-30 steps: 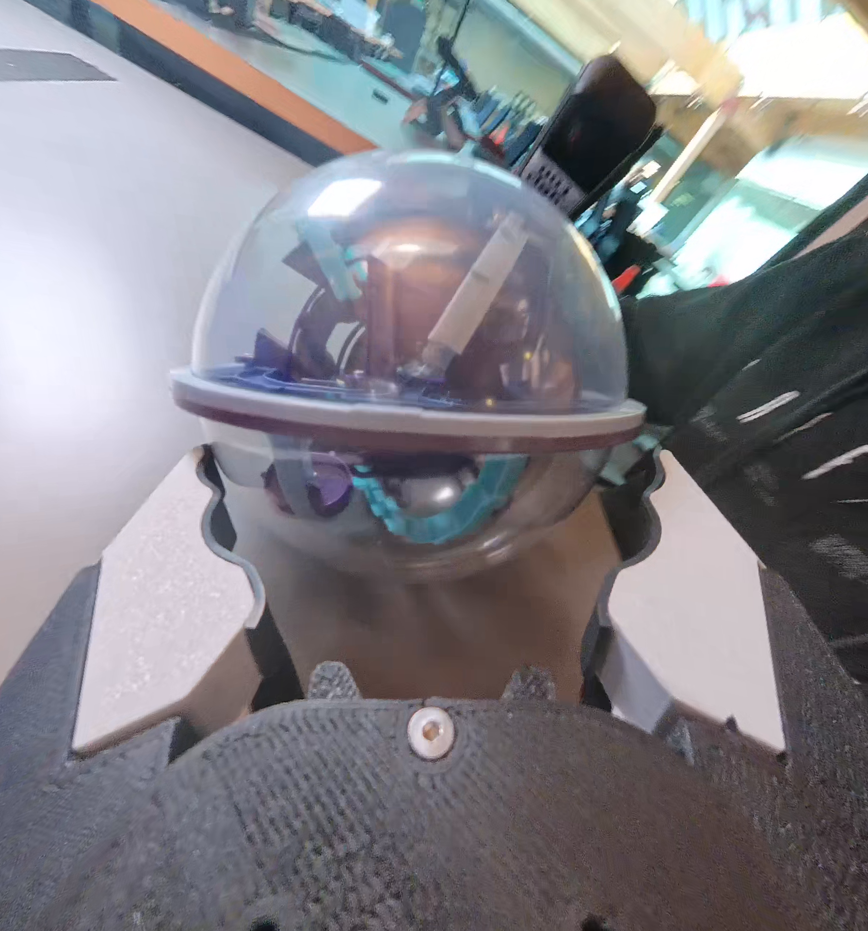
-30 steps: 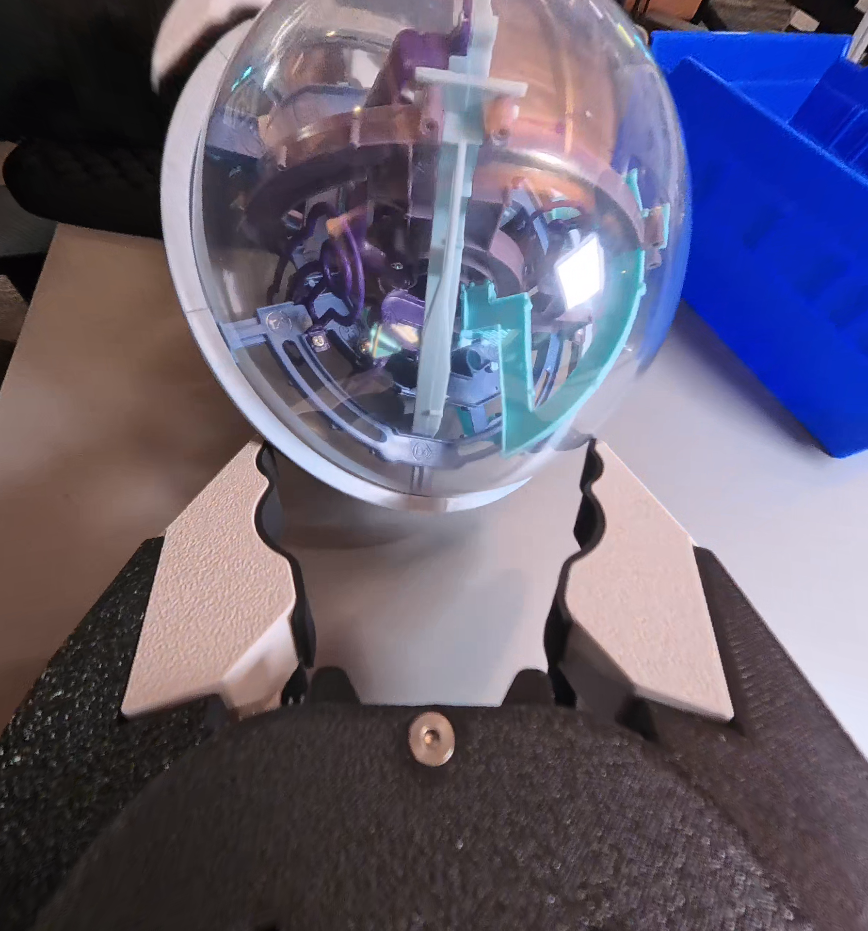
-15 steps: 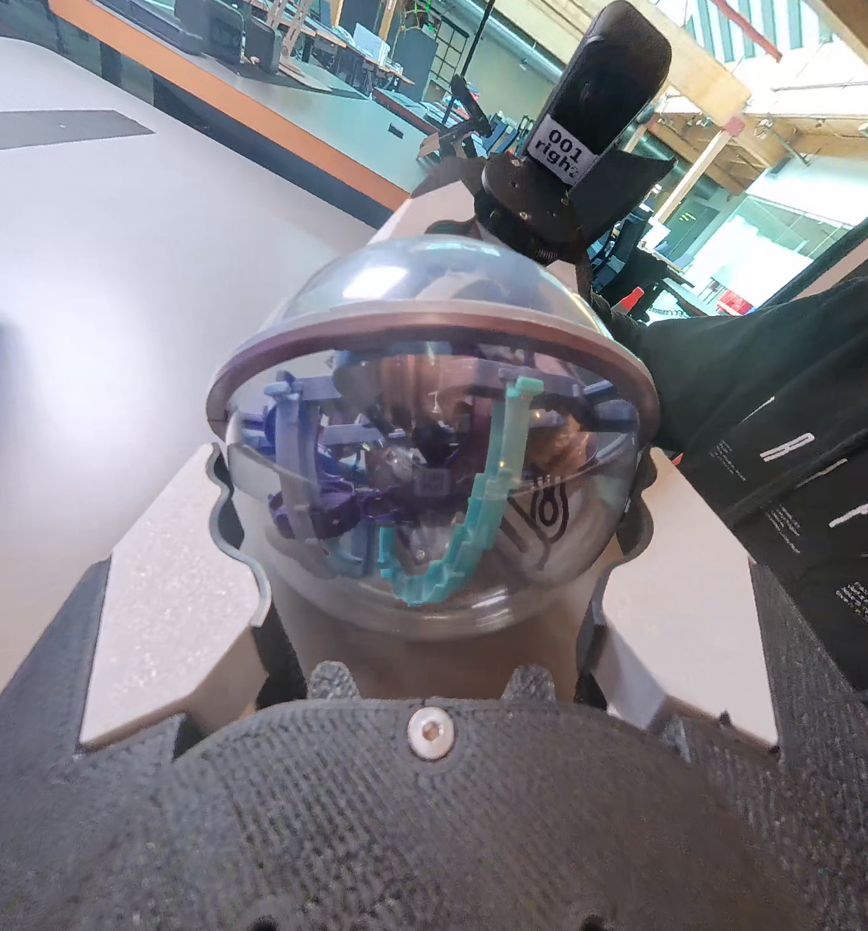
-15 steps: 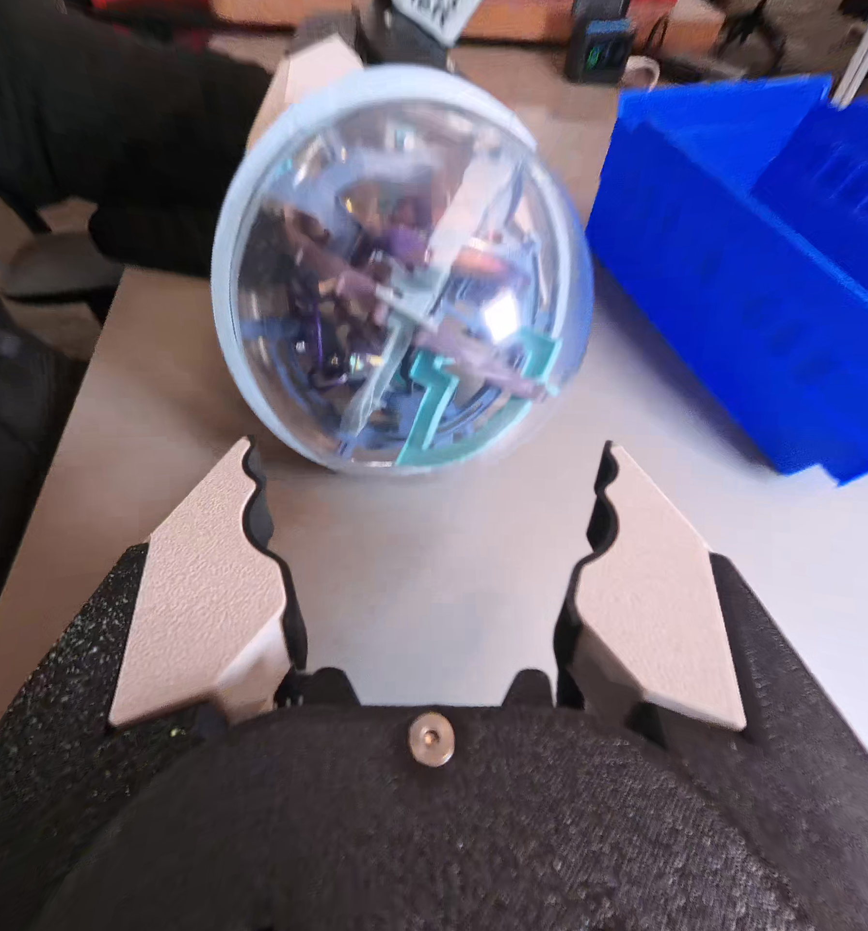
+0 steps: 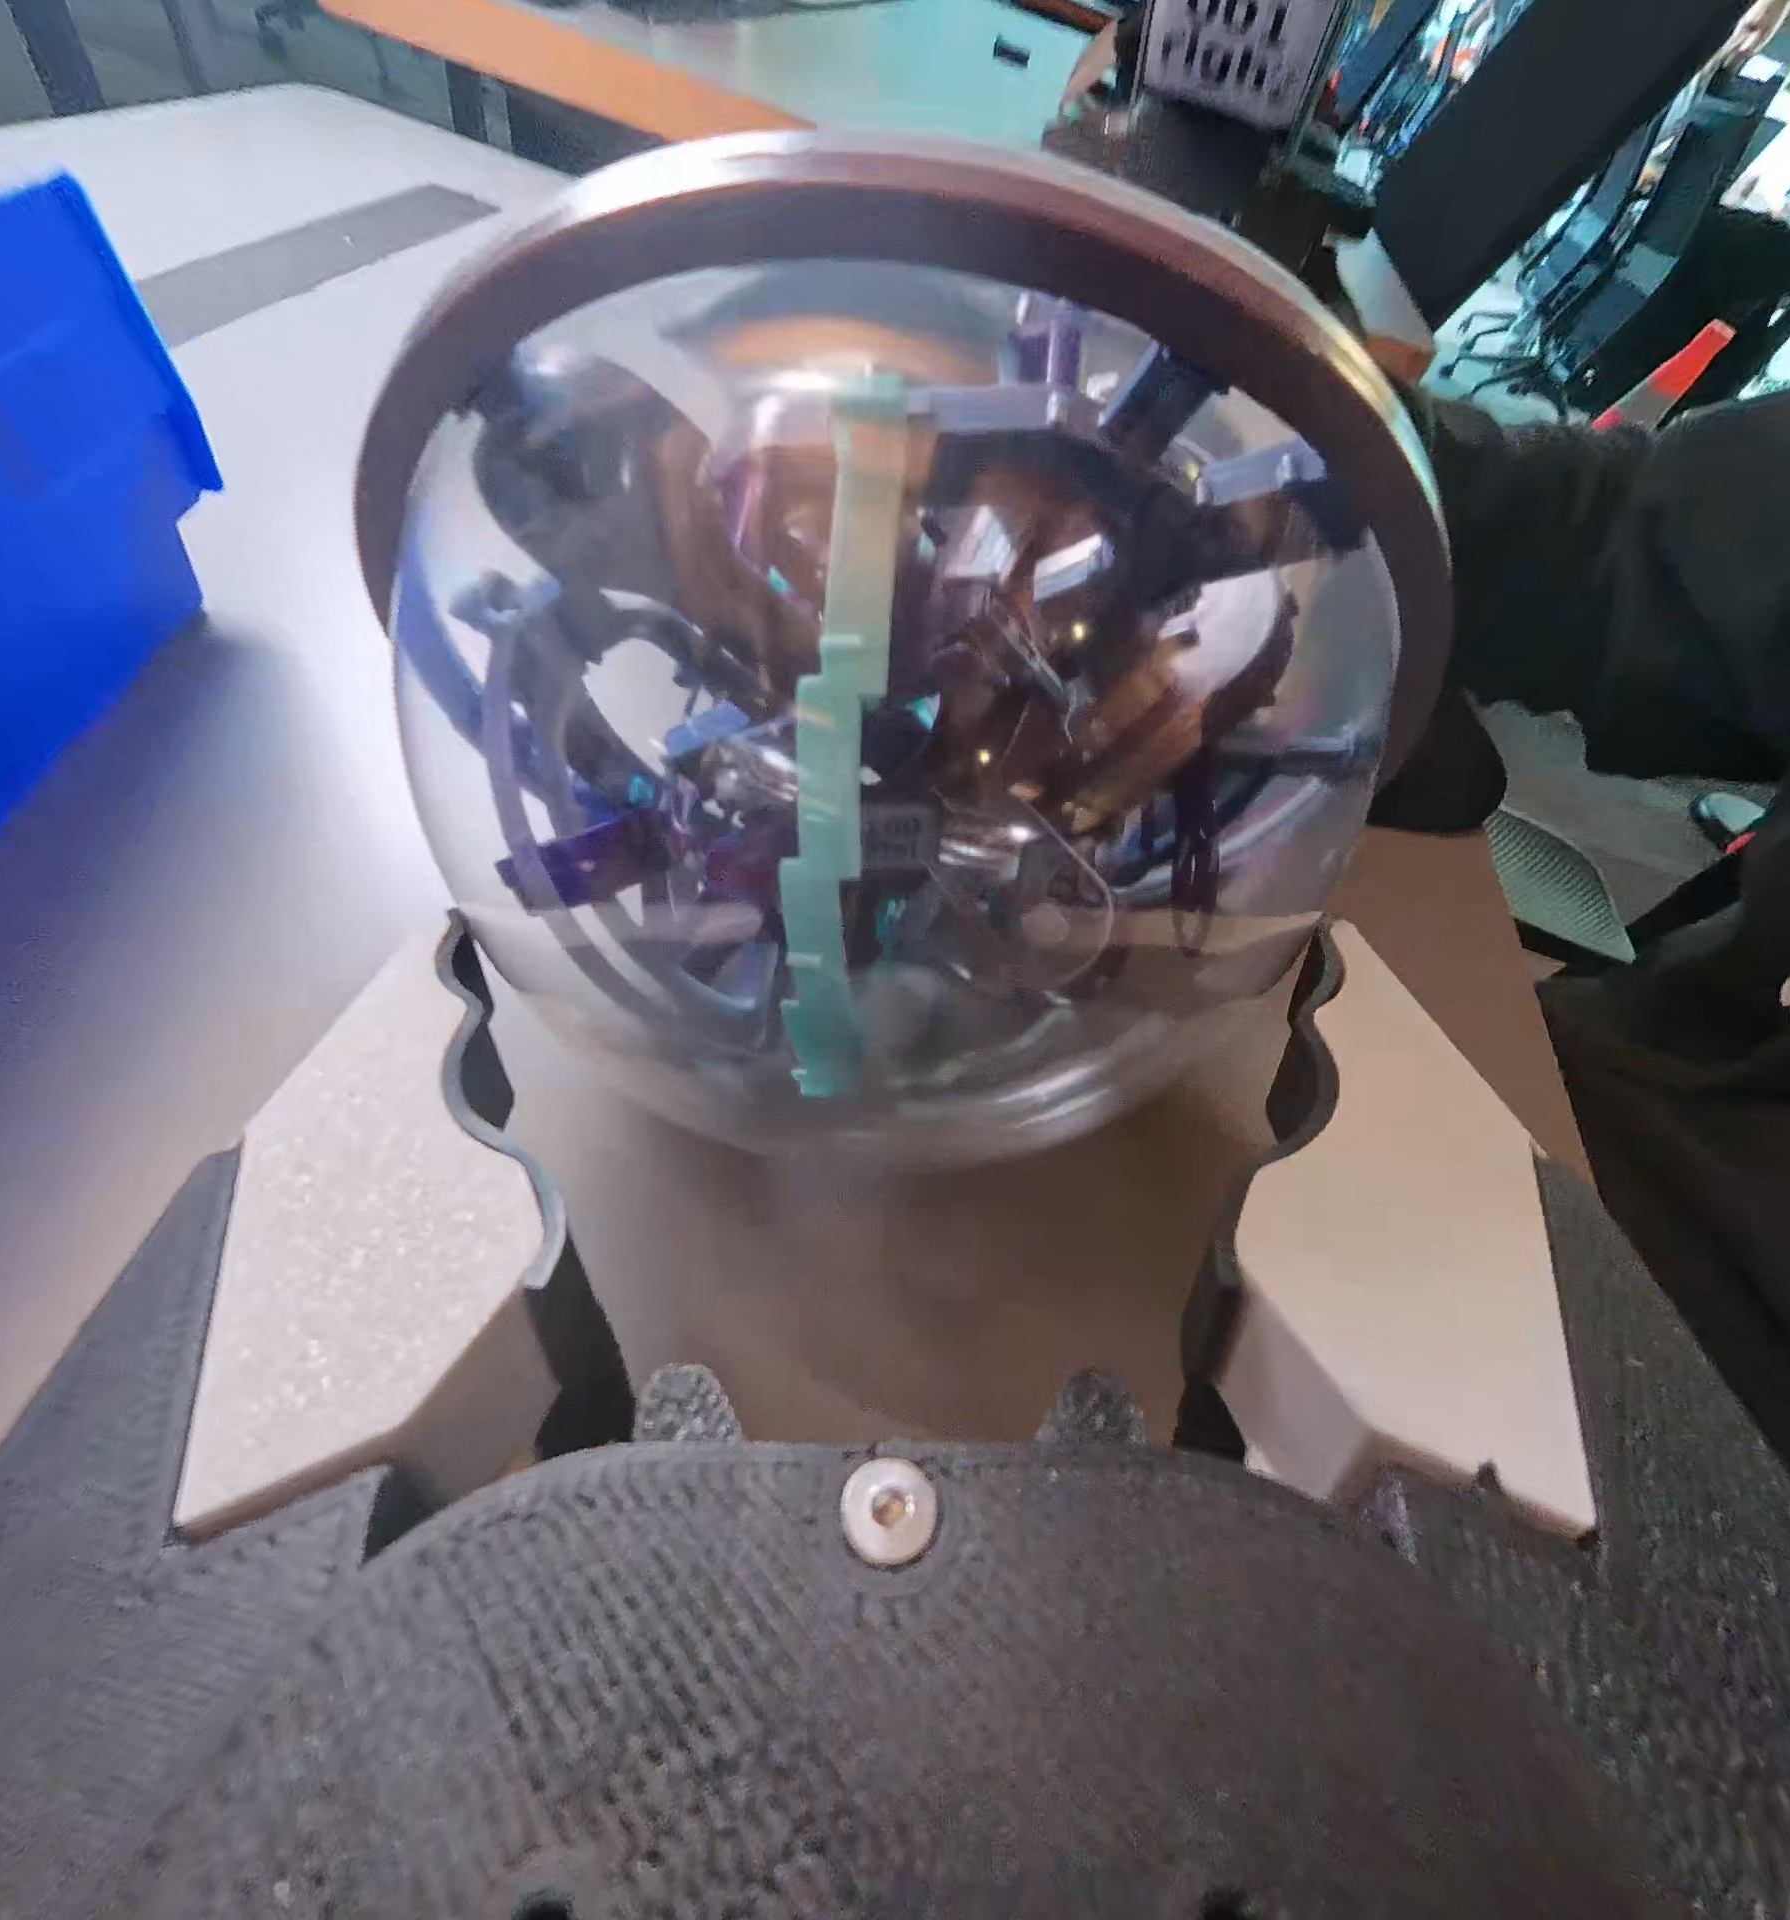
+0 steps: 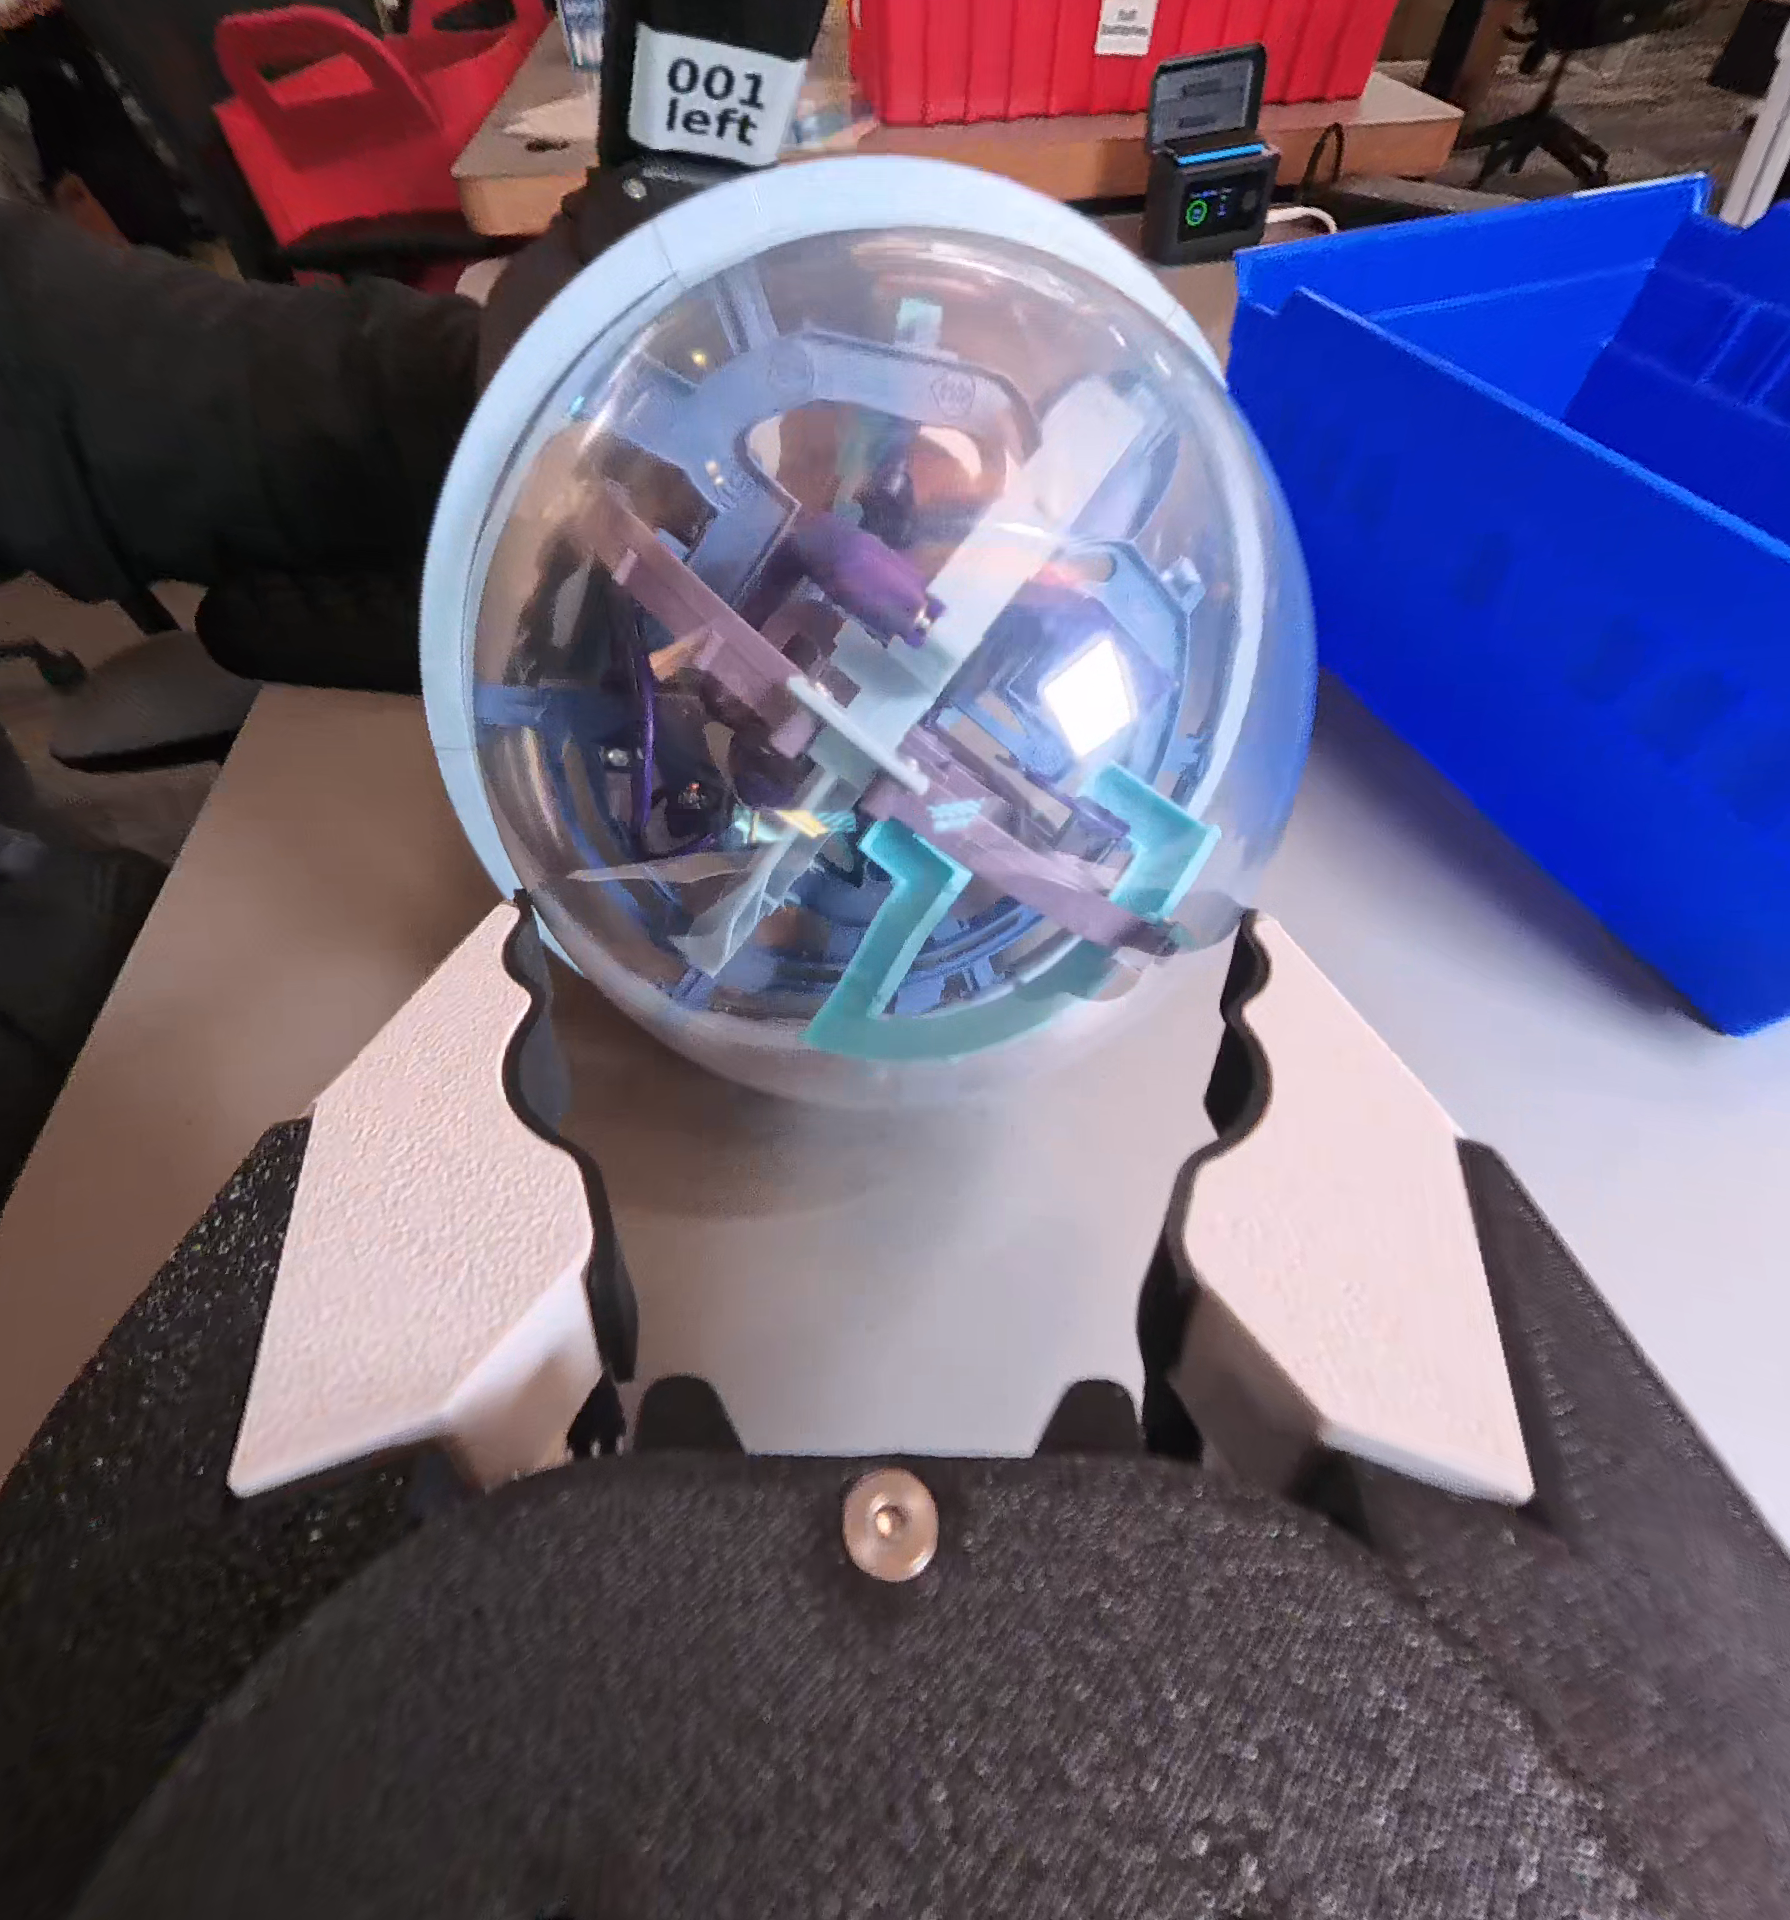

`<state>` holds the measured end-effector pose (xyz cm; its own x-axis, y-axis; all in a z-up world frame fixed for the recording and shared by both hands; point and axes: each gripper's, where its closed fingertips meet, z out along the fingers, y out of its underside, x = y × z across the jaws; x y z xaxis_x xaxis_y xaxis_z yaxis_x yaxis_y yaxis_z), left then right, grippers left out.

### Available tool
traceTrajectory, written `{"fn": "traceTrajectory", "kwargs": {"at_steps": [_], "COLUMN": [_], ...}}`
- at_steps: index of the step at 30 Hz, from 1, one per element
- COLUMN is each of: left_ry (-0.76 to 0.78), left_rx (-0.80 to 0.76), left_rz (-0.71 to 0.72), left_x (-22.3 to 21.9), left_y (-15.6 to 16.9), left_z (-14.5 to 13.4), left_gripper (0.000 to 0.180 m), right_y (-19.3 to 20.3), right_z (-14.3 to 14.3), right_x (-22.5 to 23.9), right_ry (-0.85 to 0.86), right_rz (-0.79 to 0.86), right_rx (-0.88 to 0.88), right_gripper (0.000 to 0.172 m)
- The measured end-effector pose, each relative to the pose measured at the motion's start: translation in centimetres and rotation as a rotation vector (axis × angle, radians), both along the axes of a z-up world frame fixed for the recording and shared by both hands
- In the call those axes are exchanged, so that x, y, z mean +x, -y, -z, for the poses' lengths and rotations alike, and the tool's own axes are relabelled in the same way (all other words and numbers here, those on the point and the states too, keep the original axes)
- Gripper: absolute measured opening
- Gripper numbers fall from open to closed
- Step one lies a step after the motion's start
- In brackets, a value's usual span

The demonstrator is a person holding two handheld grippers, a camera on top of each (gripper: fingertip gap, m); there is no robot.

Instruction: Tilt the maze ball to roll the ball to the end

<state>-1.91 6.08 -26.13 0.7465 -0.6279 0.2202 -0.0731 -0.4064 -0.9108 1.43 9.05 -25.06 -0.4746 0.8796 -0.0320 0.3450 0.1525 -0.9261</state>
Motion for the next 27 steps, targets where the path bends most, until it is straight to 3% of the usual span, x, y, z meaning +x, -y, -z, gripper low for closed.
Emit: {"fn": "traceTrajectory", "kwargs": {"at_steps": [10,16,27], "left_ry": [0.046,0.068,0.081], "left_rx": [0.023,-0.045,0.052], "left_rz": [0.012,0.026,0.030], "left_x": [-0.5,-0.3,0.6], "left_y": [-1.0,-0.8,-1.2], "left_z": [-6.7,-7.9,-10.8], "left_gripper": [0.147,0.147,0.147], "right_y": [-0.2,0.4,-0.3], "right_z": [-4.1,-5.0,-8.0], "right_x": [-0.3,0.1,0.9], "right_ry": [-0.034,-0.008,-0.039], "right_rz": [0.043,0.058,0.070], "right_rx": [-0.159,-0.240,-0.165], "right_gripper": [0.123,0.122,0.122]}}
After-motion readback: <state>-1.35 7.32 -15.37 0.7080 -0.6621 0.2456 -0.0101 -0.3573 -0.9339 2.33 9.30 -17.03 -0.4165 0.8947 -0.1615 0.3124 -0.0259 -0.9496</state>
